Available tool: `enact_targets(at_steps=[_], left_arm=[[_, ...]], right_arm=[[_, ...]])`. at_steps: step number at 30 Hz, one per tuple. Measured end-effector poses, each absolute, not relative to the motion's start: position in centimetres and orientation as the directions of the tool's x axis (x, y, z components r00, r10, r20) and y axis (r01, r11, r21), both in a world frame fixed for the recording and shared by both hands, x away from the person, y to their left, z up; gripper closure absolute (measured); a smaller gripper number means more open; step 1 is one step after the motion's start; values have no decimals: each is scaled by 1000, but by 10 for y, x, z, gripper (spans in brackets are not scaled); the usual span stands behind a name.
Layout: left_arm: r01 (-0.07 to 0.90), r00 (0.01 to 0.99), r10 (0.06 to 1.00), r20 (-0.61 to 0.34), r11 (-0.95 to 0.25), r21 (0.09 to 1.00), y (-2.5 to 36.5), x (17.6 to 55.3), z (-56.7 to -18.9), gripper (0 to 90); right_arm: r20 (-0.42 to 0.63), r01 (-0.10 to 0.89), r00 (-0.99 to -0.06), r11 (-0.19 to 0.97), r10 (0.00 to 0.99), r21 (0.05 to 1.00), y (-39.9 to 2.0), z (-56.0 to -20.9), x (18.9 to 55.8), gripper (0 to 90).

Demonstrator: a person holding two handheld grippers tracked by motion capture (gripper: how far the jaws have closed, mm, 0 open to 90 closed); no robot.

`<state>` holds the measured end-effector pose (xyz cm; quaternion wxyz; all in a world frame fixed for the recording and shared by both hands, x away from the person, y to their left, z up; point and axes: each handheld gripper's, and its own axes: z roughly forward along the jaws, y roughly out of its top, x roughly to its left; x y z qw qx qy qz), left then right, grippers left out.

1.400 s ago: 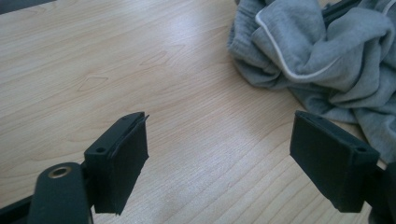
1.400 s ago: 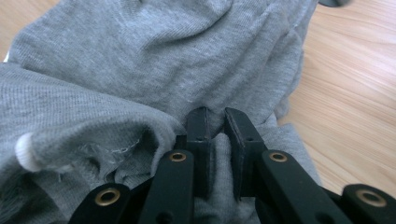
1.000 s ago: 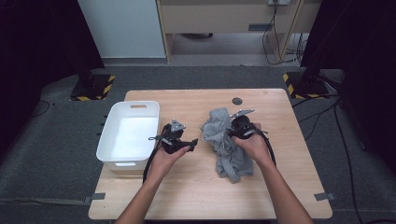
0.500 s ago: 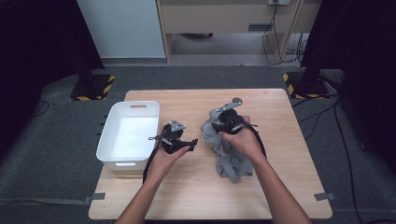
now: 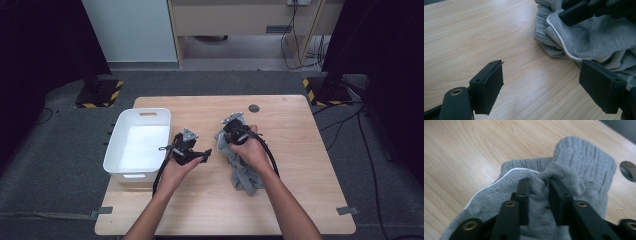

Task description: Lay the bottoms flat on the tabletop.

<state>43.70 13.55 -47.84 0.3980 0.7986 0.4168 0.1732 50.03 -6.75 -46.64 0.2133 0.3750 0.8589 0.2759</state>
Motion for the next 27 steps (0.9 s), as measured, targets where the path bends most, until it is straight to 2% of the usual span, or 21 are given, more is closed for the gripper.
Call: enact_targets(at_steps=[3, 4, 10, 16, 27], left_arm=[[526, 591, 805, -54, -334, 782, 136, 437, -478, 188], [527, 590, 806, -53, -334, 782, 136, 437, -479, 187], [531, 590, 806, -49, -341, 776, 136, 438, -481, 187], [530, 589, 807, -47, -341, 776, 136, 437, -481, 187], [531, 599, 800, -36, -363, 765, 130, 437, -485, 187]], right_arm=[[-150, 528, -635, 568, 758, 631, -70, -468, 500, 885], [-148, 524, -637, 565, 757, 637, -71, -468, 499, 897], [-117, 496, -636, 520, 763, 696, -87, -447, 489, 900], [-87, 493, -617, 470, 782, 732, -122, -426, 483, 900], [-80, 597, -540, 448, 838, 665, -181, -464, 487, 900]])
